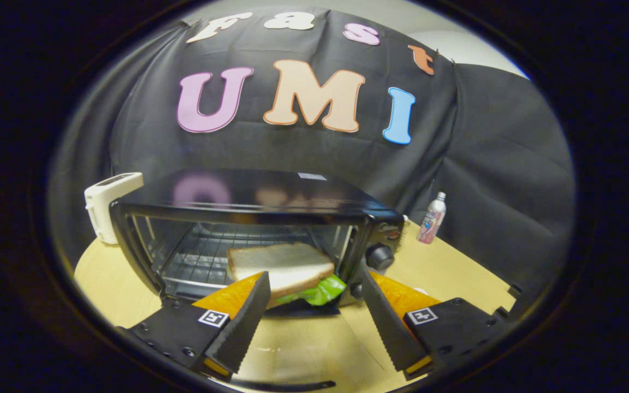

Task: Open the toaster oven, put the food inside, and close the toaster oven door.

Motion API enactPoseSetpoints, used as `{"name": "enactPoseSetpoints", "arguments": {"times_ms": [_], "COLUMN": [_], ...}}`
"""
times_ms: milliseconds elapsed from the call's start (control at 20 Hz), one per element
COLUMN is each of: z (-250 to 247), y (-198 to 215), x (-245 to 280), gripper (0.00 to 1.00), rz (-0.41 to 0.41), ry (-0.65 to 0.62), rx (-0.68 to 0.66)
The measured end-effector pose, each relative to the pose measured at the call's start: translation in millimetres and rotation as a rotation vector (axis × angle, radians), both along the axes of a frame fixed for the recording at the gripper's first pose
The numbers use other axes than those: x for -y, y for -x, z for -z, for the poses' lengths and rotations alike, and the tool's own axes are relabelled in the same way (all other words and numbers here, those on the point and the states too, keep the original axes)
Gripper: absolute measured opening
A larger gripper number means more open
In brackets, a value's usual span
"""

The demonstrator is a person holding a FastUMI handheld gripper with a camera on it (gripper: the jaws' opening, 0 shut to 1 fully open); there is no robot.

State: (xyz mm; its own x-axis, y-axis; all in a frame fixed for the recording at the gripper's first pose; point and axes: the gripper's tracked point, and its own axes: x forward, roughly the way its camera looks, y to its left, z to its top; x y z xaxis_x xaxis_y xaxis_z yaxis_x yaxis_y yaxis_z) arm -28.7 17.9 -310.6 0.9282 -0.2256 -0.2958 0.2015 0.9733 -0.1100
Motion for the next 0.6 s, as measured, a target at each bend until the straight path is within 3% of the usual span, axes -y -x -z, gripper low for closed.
{"name": "enactPoseSetpoints", "arguments": {"times_ms": [350, 600], "z": [36, 71], "y": [92, 127], "x": [-5, -18], "gripper": [1.0, 1.0], "rz": [-0.02, -0.067], "ry": [-0.025, 0.026], "rx": [-0.129, -0.237]}}
